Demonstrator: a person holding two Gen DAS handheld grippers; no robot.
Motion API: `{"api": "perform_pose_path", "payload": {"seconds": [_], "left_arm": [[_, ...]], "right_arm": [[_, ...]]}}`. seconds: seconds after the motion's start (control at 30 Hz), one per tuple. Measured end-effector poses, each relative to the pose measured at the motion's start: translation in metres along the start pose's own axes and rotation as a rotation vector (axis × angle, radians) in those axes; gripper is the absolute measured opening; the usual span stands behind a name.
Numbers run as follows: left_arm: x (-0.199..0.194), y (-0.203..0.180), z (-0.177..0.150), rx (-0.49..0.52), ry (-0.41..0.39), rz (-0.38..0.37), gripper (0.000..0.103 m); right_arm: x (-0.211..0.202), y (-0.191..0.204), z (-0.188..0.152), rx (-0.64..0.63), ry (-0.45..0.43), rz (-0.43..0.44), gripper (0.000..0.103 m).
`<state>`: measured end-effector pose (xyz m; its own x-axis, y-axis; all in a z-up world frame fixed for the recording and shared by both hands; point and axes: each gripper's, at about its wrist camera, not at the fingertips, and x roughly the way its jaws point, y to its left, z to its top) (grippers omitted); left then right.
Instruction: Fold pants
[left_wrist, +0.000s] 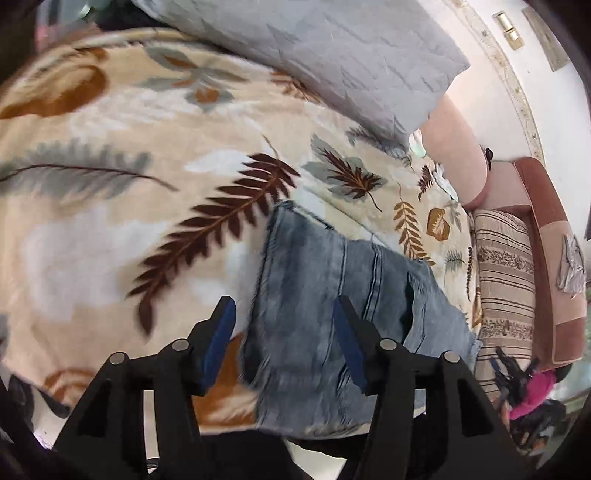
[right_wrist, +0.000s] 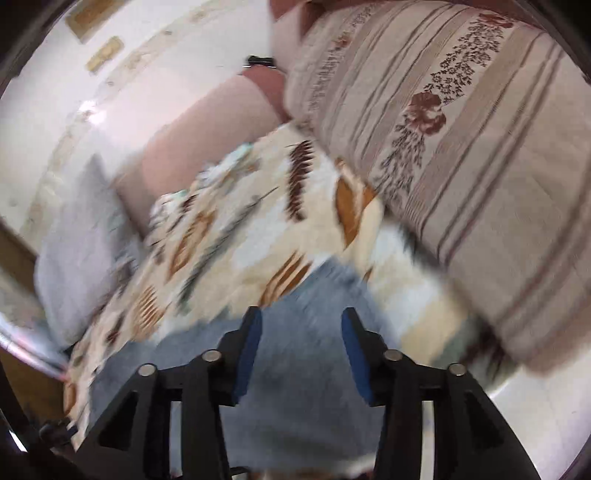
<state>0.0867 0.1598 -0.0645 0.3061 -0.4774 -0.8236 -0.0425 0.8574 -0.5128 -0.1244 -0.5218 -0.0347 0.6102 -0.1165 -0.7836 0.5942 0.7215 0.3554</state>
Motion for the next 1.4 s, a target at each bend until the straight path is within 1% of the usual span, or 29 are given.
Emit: {"api": "perform_pose_path", "payload": {"seconds": [0.03, 0.07, 0.1, 0.13, 0.17, 0.2, 0.23, 0.27, 0.3, 0.33, 0.37, 0.4, 0.43, 0.53, 0.57, 0.67, 0.7, 0.73, 0.77, 0.83, 0.87, 0.9, 0.97, 1.03, 1.13, 1.23, 1.33, 1.37, 1.4], "left_arm": [[0.009, 0.000, 0.006, -0.006, 0.027, -0.013, 0.060], [0.021, 0.000, 0.011, -0.020, 0.057, -0.022, 0.060], [0.033, 0.000, 0.016, -0.038, 0.087, -0.045, 0.060], [0.044, -0.001, 0.020, -0.049, 0.115, -0.065, 0.063], [0.051, -0.003, 0.021, -0.056, 0.130, -0.076, 0.066], [0.059, -0.006, 0.022, -0.061, 0.144, -0.103, 0.065], [0.060, -0.012, 0.023, -0.052, 0.138, -0.113, 0.064], [0.058, -0.018, 0.022, -0.034, 0.125, -0.120, 0.045], [0.056, -0.026, 0.021, -0.009, 0.111, -0.110, 0.041], [0.054, -0.032, 0.021, 0.020, 0.090, -0.087, 0.041], [0.054, -0.035, 0.021, 0.037, 0.078, -0.063, 0.037], [0.056, -0.035, 0.022, 0.045, 0.078, -0.033, 0.030], [0.060, -0.033, 0.022, 0.040, 0.085, -0.002, 0.028], [0.065, -0.021, 0.023, -0.014, 0.099, 0.040, 0.021], [0.063, -0.018, 0.024, -0.024, 0.094, 0.045, 0.020], [0.045, -0.013, 0.022, -0.030, 0.064, 0.042, 0.020], [0.037, -0.012, 0.020, -0.027, 0.049, 0.041, 0.020], [0.025, -0.011, 0.016, -0.024, 0.032, 0.030, 0.021], [0.018, -0.010, 0.013, -0.023, 0.020, 0.015, 0.025], [-0.003, -0.007, -0.003, -0.018, -0.008, -0.037, 0.041], [-0.010, -0.006, -0.011, -0.014, -0.014, -0.058, 0.055], [-0.016, -0.006, -0.023, -0.006, -0.013, -0.082, 0.062], [-0.019, -0.006, -0.043, 0.002, 0.018, -0.128, 0.062], [-0.014, -0.003, -0.069, -0.015, 0.070, -0.189, 0.062], [-0.004, 0.001, -0.089, -0.047, 0.107, -0.258, 0.062], [0.015, 0.005, -0.091, -0.085, 0.147, -0.258, 0.062], [0.023, 0.001, -0.082, -0.111, 0.142, -0.251, 0.060], [0.021, -0.001, -0.081, -0.112, 0.130, -0.248, 0.057], [0.020, -0.005, -0.077, -0.108, 0.117, -0.245, 0.052]], "right_arm": [[0.017, -0.004, 0.007, 0.005, 0.038, -0.045, 0.054], [0.026, -0.003, 0.010, 0.000, 0.055, -0.081, 0.054], [0.038, -0.005, 0.012, -0.016, 0.078, -0.105, 0.056], [0.046, -0.003, 0.012, -0.028, 0.094, -0.122, 0.056], [0.054, -0.003, 0.012, -0.045, 0.108, -0.142, 0.056], [0.060, -0.002, 0.011, -0.070, 0.119, -0.153, 0.055], [0.062, 0.002, 0.011, -0.094, 0.117, -0.141, 0.033], [0.059, 0.011, 0.014, -0.134, 0.107, -0.126, 0.007], [0.052, 0.020, 0.017, -0.161, 0.069, -0.114, 0.007], [0.043, 0.027, 0.021, -0.177, 0.021, -0.092, 0.007], [0.038, 0.032, 0.027, -0.172, -0.020, -0.068, 0.007], [0.040, 0.032, 0.031, -0.161, -0.032, -0.063, 0.007], [0.050, 0.032, 0.033, -0.157, -0.013, -0.084, 0.007], [0.093, 0.022, 0.029, -0.140, 0.116, -0.182, 0.008], [0.098, 0.020, 0.026, -0.131, 0.127, -0.205, 0.012], [0.077, 0.019, 0.022, -0.075, 0.068, -0.178, 0.022], [0.066, 0.018, 0.021, -0.060, 0.052, -0.153, 0.029], [0.054, 0.018, 0.019, -0.056, 0.036, -0.132, 0.031], [0.039, 0.019, 0.014, -0.057, 0.018, -0.112, 0.032], [0.014, 0.018, 0.002, -0.055, 0.009, -0.065, 0.038], [0.001, 0.016, -0.008, -0.050, 0.008, -0.044, 0.043], [-0.007, 0.013, -0.019, -0.043, 0.014, -0.027, 0.048], [-0.019, 0.005, -0.044, -0.014, 0.053, 0.007, 0.052], [-0.021, -0.004, -0.068, 0.030, 0.106, 0.033, 0.052], [-0.016, -0.016, -0.104, 0.107, 0.193, 0.072, 0.052], [-0.007, -0.020, -0.119, 0.160, 0.237, 0.106, 0.052], [0.000, -0.018, -0.118, 0.189, 0.217, 0.142, 0.052], [0.002, -0.017, -0.117, 0.196, 0.205, 0.148, 0.052], [0.004, -0.015, -0.116, 0.202, 0.199, 0.151, 0.052]]}}
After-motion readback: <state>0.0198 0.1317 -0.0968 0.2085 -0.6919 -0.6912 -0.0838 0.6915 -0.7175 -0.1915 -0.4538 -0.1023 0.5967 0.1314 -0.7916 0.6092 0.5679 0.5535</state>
